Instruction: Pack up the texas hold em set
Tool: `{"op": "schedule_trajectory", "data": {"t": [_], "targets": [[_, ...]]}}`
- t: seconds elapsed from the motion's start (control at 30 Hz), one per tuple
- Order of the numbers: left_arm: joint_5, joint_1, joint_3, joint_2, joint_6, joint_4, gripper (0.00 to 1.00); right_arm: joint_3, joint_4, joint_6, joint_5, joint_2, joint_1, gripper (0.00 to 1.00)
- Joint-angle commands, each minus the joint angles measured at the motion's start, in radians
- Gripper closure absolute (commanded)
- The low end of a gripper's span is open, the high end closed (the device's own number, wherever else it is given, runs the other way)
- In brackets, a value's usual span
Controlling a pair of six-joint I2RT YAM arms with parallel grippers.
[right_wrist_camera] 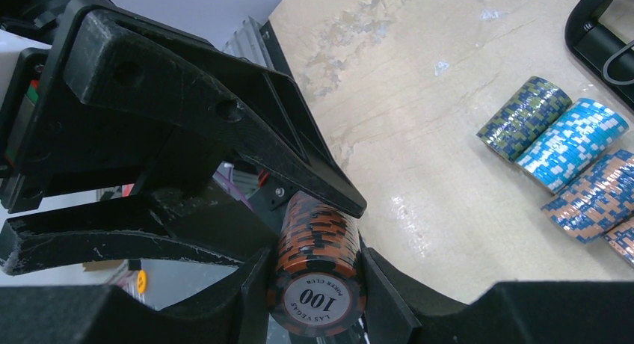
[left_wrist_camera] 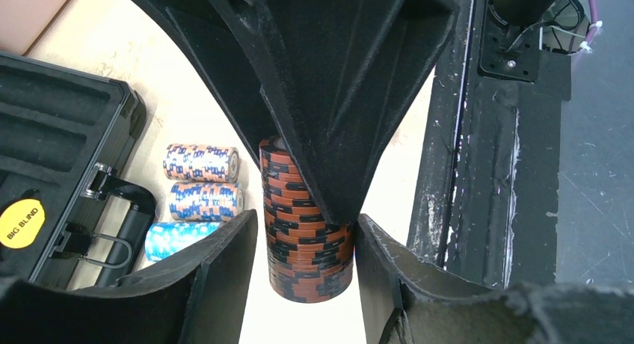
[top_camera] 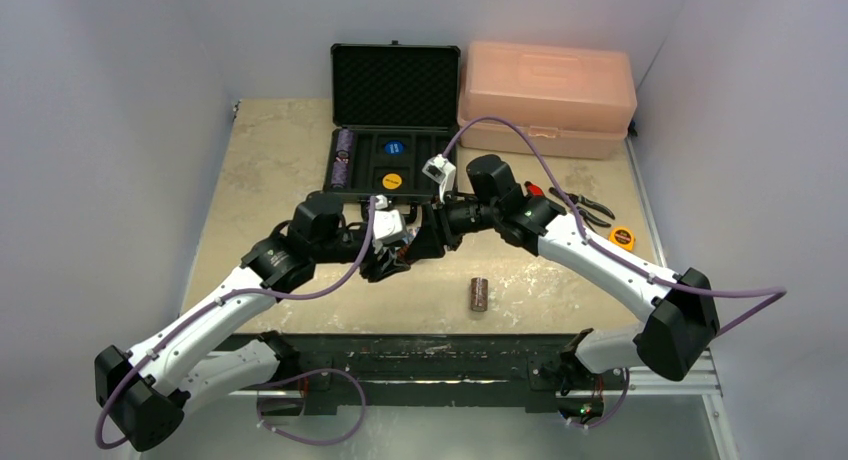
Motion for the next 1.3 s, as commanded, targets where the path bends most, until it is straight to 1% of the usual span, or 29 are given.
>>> {"op": "schedule_trajectory", "data": {"t": [0.0, 0.13, 0.23, 0.27, 0.3, 0.37, 0.43, 0.47, 0.57, 0.6, 0.7, 0.83, 0.87, 0.93, 0.97, 1.03, 1.07, 1.27], "targets": [[-0.028, -0.010, -0.002, -0.004, 0.003, 0.056, 0.51, 0.062, 0.070, 0.019, -0.046, -0.017, 0.007, 1.00], [-0.056, -0.017, -0.006, -0.009, 0.015, 0.057, 0.55, 0.060, 0.081, 0.033, -0.055, -0.018, 0.006, 1.00], [-0.066, -0.020, -0.005, -0.009, 0.010, 0.063, 0.63, 0.053, 0.098, 0.047, -0.067, -0.019, 0.007, 1.00], [-0.067, -0.019, -0.004, -0.008, 0.006, 0.065, 0.68, 0.052, 0.102, 0.052, -0.070, -0.019, 0.007, 1.00], [-0.067, -0.019, 0.000, -0.004, 0.003, 0.065, 0.76, 0.051, 0.106, 0.058, -0.073, -0.019, 0.006, 1.00], [-0.069, -0.019, 0.009, 0.003, -0.004, 0.061, 0.88, 0.051, 0.111, 0.066, -0.073, -0.019, 0.007, 1.00], [-0.075, -0.020, 0.017, 0.013, -0.008, 0.054, 0.98, 0.051, 0.111, 0.074, -0.066, -0.019, 0.006, 1.00], [-0.077, -0.019, 0.019, 0.017, -0.009, 0.052, 1.00, 0.051, 0.111, 0.078, -0.063, -0.018, 0.006, 1.00], [-0.082, -0.020, 0.020, 0.019, -0.014, 0.050, 1.00, 0.051, 0.112, 0.088, -0.060, -0.015, 0.006, 1.00], [-0.083, -0.019, 0.020, 0.017, -0.016, 0.050, 1.00, 0.051, 0.111, 0.090, -0.059, -0.014, 0.006, 0.99], [-0.086, -0.021, 0.021, 0.016, -0.017, 0.050, 1.00, 0.053, 0.105, 0.094, -0.047, -0.011, 0.006, 0.87], [-0.103, -0.021, 0.022, 0.013, -0.018, 0.043, 1.00, 0.062, 0.089, 0.091, -0.026, -0.014, 0.006, 0.63], [-0.104, -0.021, 0.021, 0.013, -0.018, 0.040, 1.00, 0.063, 0.086, 0.091, -0.018, -0.016, 0.005, 0.54], [-0.108, -0.020, 0.021, 0.009, -0.017, 0.036, 1.00, 0.070, 0.072, 0.085, 0.004, -0.019, 0.007, 0.30], [-0.110, -0.021, 0.021, 0.006, -0.017, 0.036, 1.00, 0.076, 0.058, 0.077, 0.022, -0.020, 0.006, 0.20], [-0.115, -0.021, 0.015, -0.006, -0.017, 0.039, 1.00, 0.090, 0.031, 0.064, 0.051, -0.024, 0.005, 0.07], [-0.116, -0.021, 0.012, -0.013, -0.017, 0.043, 1.00, 0.094, 0.023, 0.060, 0.060, -0.028, 0.005, 0.02], [-0.121, -0.020, 0.001, -0.038, -0.015, 0.050, 1.00, 0.118, 0.002, 0.056, 0.108, -0.054, 0.005, 0.01]]}}
